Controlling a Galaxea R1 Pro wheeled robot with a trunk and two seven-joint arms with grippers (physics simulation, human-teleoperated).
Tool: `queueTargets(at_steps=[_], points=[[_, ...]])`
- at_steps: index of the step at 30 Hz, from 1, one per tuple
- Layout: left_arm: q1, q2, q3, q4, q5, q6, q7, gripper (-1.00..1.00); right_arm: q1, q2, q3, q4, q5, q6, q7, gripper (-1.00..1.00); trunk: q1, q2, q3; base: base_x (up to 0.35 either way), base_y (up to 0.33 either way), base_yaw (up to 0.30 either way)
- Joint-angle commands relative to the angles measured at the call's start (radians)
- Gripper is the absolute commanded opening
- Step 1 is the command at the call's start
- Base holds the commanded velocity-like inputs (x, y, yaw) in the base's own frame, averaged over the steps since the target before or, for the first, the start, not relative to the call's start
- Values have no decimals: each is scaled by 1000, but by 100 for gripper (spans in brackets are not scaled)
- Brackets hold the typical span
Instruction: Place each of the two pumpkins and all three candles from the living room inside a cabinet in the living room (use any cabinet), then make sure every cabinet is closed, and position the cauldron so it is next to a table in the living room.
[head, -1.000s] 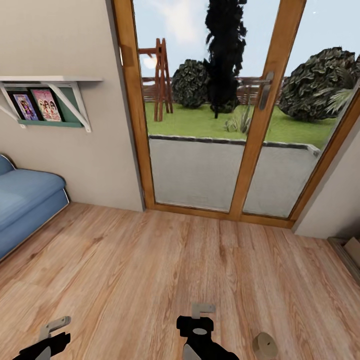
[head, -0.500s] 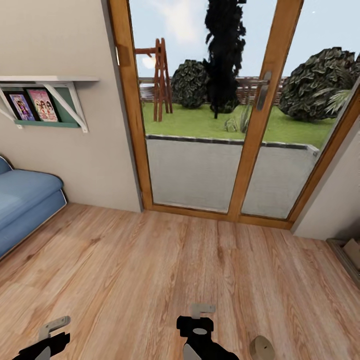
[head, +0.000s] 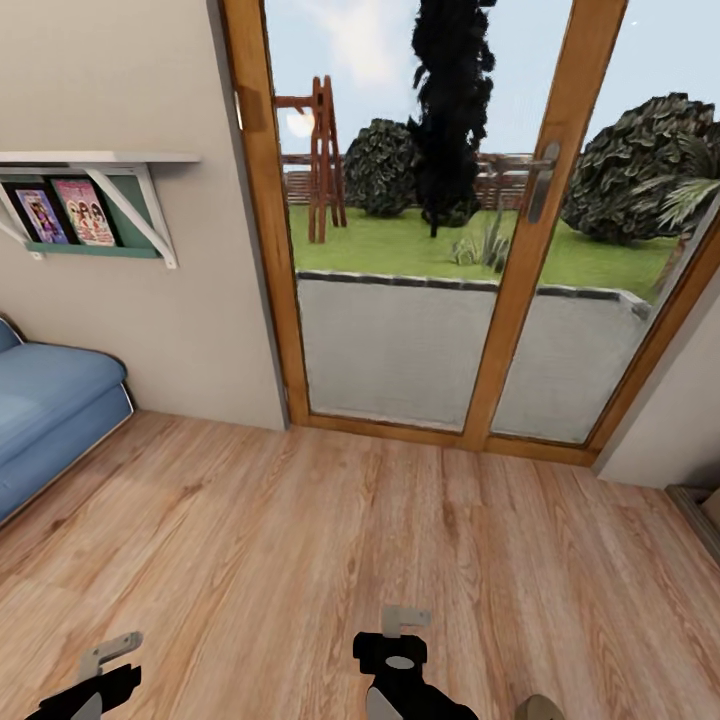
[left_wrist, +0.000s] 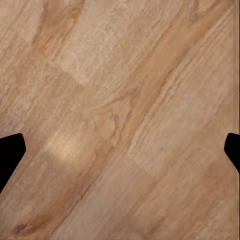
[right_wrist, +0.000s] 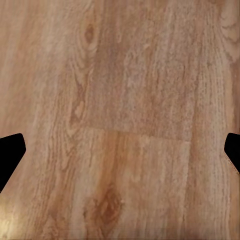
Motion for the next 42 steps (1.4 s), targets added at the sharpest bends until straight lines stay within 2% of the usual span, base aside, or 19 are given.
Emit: queueTargets(at_steps=[1, 5, 8, 9, 12, 14, 15, 16, 18, 20, 22, 26, 30, 35, 38, 39, 42], points=[[0, 1, -8, -3, 7, 4, 7, 100, -1, -1, 4, -1, -3, 6, -7, 100, 0, 0, -1, 117, -109, 0], [0, -5, -18, -13, 6, 8, 6, 100, -1, -1, -1, -2, -4, 5, -8, 100, 0, 0, -1, 33, -31, 0], [-1, -4, -56, -84, 7, 50, 9, 100, -1, 0, -5, 0, -6, -15, -12, 100, 0, 0, -1, 6, -6, -11], [-1, -1, -70, -142, 7, 103, 10, 100, -1, 0, -6, 0, -8, -27, -15, 100, 0, 0, -1, 3, -2, -37], [-2, 18, -80, -389, 6, 370, 14, 100, -1, 0, -28, 2, -11, -42, -24, 100, 0, 0, -1, 1, -1, -16], [-2, 29, -82, -539, 7, 500, 18, 100, -1, -1, -72, 14, -11, -45, -28, 100, 0, 0, -1, 0, 0, -5], [-2, 31, -81, -617, 7, 551, 24, 100, -1, -1, -112, 36, -11, -46, -30, 100, 0, 0, -1, 0, 0, -2], [-2, 30, -82, -650, 11, 570, 32, 100, -1, -1, -138, 53, -11, -48, -30, 100, 0, 0, -1, 0, 0, -1], [-2, 19, -83, -687, 17, 592, 48, 100, -1, -1, -176, 82, -10, -52, -30, 100, 0, 0, -1, 0, 0, 0], [-2, 7, -84, -700, 19, 599, 54, 100, -1, -2, -198, 94, -10, -54, -31, 100, 0, 0, -1, 0, 0, 0], [-2, -1, -80, -710, 21, 603, 58, 100, -1, -7, -238, 104, -10, -55, -31, 100, 0, 0, -1, 0, 0, 0], [-2, -5, -28, -714, 22, 606, 58, 100, -1, -16, -329, 123, -10, -54, -32, 100, 0, 0, -1, 0, 0, 0], [-2, -8, -13, -715, 13, 607, 59, 100, -1, -33, -410, 235, -8, -68, -60, 100, 0, 0, -1, 0, 0, 0], [-2, -13, -14, -716, 11, 608, 59, 100, -1, -62, -430, 288, -6, -155, -178, 100, 0, 0, -1, 0, 0, 0], [-2, -21, -14, -717, 11, 608, 59, 100, -1, -84, -431, 293, -4, -168, -202, 100, 0, 0, -1, 0, 0, 0], [-2, -23, -15, -717, 11, 608, 59, 100, -1, -100, -431, 294, -5, -171, -199, 100, 0, 0, -1, 0, 0, 0], [-2, -25, -15, -717, 11, 608, 58, 100, -1, -120, -431, 294, -3, -174, -186, 100, 0, 0, -1, 0, 0, 0]])
